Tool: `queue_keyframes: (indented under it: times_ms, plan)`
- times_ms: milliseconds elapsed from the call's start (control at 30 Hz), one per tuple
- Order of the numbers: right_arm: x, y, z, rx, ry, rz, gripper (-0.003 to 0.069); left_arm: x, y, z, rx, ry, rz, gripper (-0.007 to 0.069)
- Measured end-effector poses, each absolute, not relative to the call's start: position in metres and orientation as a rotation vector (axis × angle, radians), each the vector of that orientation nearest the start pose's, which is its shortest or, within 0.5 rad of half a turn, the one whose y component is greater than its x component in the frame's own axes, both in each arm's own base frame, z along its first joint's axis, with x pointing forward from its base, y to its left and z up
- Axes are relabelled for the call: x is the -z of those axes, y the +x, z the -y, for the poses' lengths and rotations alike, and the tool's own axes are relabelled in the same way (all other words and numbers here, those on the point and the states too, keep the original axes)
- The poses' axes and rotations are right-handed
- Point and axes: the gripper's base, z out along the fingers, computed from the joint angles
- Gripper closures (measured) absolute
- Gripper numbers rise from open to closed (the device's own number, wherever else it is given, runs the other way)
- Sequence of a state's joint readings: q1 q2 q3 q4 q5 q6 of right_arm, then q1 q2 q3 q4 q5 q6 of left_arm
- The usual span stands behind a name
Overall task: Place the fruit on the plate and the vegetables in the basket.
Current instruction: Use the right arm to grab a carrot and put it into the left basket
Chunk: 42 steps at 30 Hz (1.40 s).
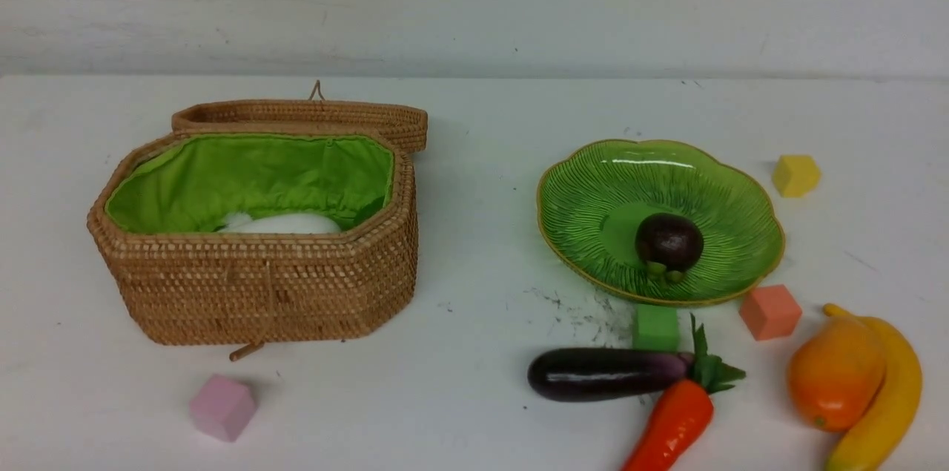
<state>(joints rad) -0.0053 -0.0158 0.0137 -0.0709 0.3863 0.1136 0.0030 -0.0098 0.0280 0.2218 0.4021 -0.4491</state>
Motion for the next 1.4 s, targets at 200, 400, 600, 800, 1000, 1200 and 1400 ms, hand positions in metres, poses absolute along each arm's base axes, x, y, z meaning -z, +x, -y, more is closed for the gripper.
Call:
queue_keyframes:
  times_ms: [200, 400, 600, 800, 1000, 1200, 1400]
  plan:
    - [-0.175, 0.052, 0.003, -0.004, 0.068, -1.866, 0.0414, -0.169, 0.052, -0.008, 0.083, -0.292, -1.872, 0.0601]
    - [-0.176, 0.053, 0.002, -0.034, 0.083, -1.841, 0.0414, -0.169, 0.052, -0.008, 0.082, -0.291, -1.872, 0.0594]
    - [-0.195, 0.056, 0.000, -0.069, 0.083, -1.605, 0.0414, -0.169, 0.052, -0.008, 0.082, -0.291, -1.872, 0.0589]
    - [-0.220, 0.054, 0.000, -0.084, 0.069, -1.327, 0.0414, -0.169, 0.052, -0.008, 0.081, -0.290, -1.872, 0.0588]
    - [-0.245, 0.046, 0.000, -0.271, 0.175, -1.106, 0.0414, -0.169, 0.052, -0.008, 0.081, -0.290, -1.872, 0.0588]
    - [-0.328, 0.034, 0.000, -0.434, 0.289, -1.130, 0.0414, -0.169, 0.052, -0.008, 0.081, -0.290, -1.872, 0.0588]
    - [-0.385, 0.065, 0.002, -0.347, 0.371, -1.495, 0.0414, -0.169, 0.052, -0.008, 0.081, -0.290, -1.872, 0.0585]
